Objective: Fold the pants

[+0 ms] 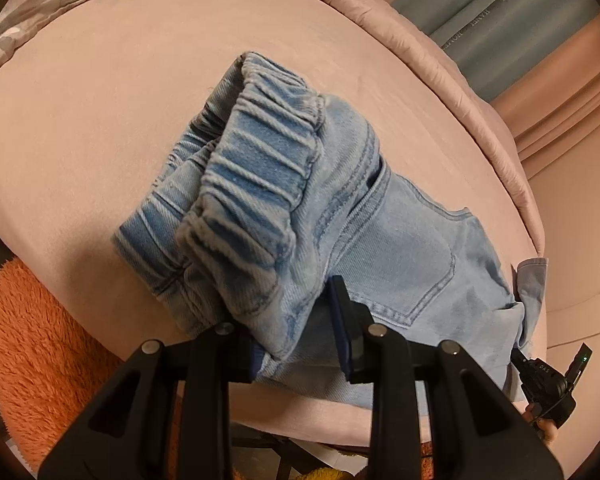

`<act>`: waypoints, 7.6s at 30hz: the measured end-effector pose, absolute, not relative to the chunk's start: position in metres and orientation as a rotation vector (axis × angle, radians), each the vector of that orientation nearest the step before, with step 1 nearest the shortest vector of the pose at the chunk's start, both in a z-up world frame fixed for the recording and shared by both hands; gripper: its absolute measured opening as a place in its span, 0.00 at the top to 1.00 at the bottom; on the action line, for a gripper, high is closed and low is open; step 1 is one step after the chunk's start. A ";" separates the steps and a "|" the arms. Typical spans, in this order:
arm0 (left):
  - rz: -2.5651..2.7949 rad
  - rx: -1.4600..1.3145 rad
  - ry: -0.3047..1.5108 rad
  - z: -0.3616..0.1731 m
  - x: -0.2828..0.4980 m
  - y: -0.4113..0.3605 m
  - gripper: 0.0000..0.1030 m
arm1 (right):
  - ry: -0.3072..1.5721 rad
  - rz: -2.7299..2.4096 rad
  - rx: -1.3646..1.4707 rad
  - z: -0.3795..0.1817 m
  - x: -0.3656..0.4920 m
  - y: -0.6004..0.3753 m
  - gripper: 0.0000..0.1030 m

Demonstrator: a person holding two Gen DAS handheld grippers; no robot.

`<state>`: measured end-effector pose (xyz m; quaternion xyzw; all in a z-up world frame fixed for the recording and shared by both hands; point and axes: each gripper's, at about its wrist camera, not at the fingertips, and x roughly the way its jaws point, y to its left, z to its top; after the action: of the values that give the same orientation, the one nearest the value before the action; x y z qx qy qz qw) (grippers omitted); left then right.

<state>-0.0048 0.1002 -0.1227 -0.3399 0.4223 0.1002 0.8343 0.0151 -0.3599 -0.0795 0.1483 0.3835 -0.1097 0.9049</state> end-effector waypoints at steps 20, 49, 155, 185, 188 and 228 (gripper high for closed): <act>0.210 -0.702 0.895 -0.123 -0.003 0.097 0.69 | 0.818 -0.217 0.323 -0.077 0.014 -0.366 0.97; 0.191 -0.673 0.882 -0.126 -0.003 0.095 0.69 | 0.842 -0.174 0.183 -0.024 0.108 -0.354 0.56; 0.090 -0.703 0.877 -0.109 0.028 0.172 0.44 | 1.046 0.297 -0.287 -0.090 0.144 -0.139 0.34; 0.242 -0.586 0.864 -0.077 0.030 0.159 0.27 | 0.923 0.191 -0.273 -0.068 0.140 -0.159 0.47; 0.260 -0.577 0.810 -0.058 0.027 0.158 0.18 | 0.893 0.120 -0.228 -0.052 0.128 -0.194 0.47; -0.132 -0.374 1.080 -0.118 0.221 -0.027 0.58 | 0.679 -0.447 0.381 -0.024 0.063 -0.529 1.00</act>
<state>0.2206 -0.0267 -0.1180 -0.1770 0.5107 -0.0626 0.8390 0.0628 -0.5286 -0.0241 0.1842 0.3284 -0.2161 0.9008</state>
